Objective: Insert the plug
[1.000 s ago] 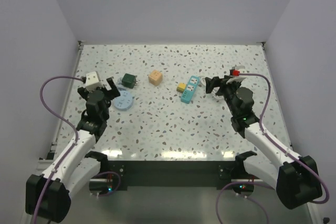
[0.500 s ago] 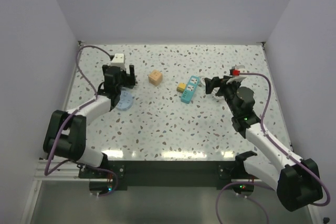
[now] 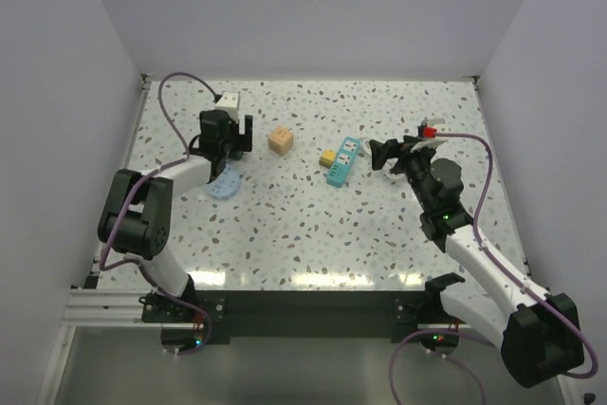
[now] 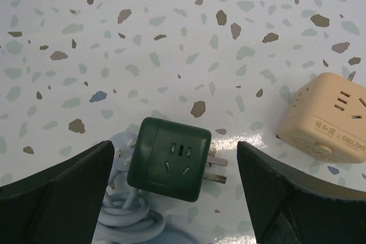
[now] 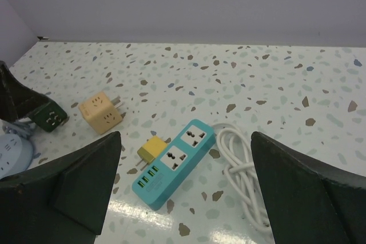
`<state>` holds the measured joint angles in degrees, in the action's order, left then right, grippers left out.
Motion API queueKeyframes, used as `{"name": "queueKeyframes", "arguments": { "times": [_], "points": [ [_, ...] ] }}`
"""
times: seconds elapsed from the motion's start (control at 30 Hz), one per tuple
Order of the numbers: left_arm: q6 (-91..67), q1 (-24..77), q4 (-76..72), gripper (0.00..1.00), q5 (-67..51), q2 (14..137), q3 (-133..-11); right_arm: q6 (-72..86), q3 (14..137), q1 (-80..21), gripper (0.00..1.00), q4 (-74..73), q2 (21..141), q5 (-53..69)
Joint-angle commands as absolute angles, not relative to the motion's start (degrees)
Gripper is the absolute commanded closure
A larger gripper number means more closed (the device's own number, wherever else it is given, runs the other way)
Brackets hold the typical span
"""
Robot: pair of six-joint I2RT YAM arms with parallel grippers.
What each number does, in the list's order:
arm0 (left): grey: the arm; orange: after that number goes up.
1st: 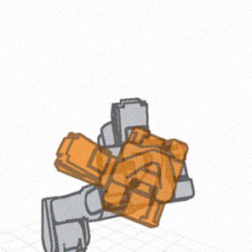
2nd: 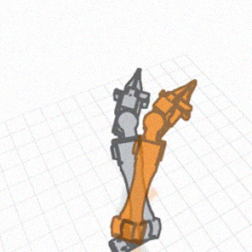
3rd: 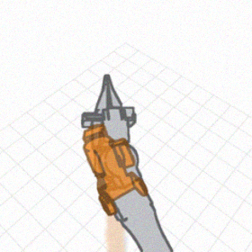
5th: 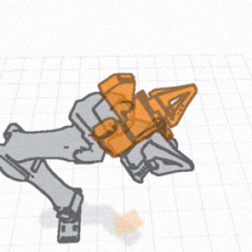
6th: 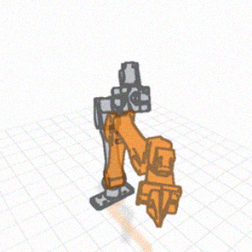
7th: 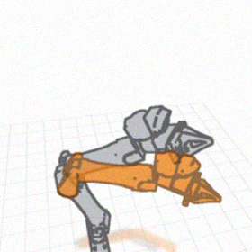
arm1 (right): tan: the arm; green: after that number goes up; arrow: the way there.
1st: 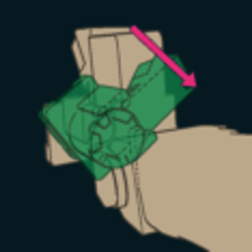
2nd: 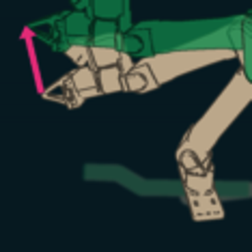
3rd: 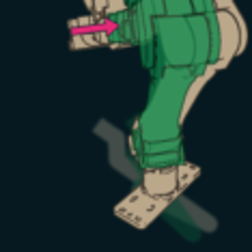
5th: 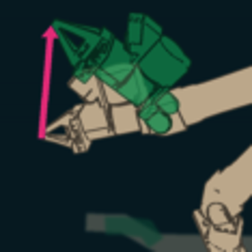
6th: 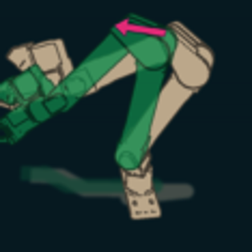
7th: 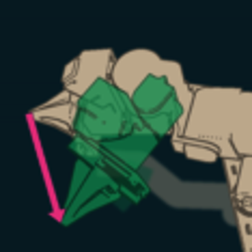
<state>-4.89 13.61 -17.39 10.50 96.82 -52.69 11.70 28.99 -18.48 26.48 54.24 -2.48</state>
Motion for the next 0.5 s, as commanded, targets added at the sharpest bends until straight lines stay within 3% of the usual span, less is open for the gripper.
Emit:
{"name": "queueKeyframes", "arguments": {
  "times": [0.0, 0.33, 0.47],
  "points": [
    [-5.44, 12.92, -14.85, 0.07, 10.37, 98.96, -55.9, 12.57, 30.76, -18.54, 0.01, 26.81, 54.05, -1.32],
    [-7.38, 11.78, -11.96, 0.08, 10.81, 102.04, -57.56, 12.83, 30.85, -18.54, 0.01, 26.63, 53.79, -0.97],
    [-7.12, 11.78, -11.25, 0.26, 8.88, 102.74, -58.01, 12.92, 31.11, -18.54, 0.01, 26.46, 54.05, -0.79]
  ]
}}
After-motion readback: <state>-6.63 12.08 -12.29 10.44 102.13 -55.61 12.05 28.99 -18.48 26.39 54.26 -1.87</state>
